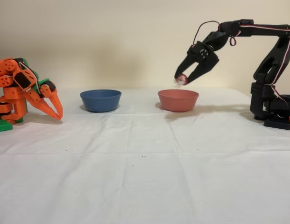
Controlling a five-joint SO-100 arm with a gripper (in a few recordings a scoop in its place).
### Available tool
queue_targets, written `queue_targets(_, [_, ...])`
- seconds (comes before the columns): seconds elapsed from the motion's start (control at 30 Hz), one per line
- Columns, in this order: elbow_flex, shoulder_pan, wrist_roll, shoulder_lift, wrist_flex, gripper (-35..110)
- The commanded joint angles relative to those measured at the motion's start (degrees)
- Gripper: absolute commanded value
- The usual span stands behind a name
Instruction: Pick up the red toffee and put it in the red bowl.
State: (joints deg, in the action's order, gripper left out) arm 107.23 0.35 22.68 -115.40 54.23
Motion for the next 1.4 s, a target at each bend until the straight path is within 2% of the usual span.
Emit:
queue_targets(0.0, [-6.6,4.5,1.1,-3.0,1.5,11])
queue_targets(0.33, [-9.8,14.6,2.9,-3.2,2.1,11])
queue_targets(0.73, [-5.2,27.0,7.1,-1.7,-4.3,11])
queue_targets(1.37, [11.7,33.1,9.8,-3.6,-14.2,10])
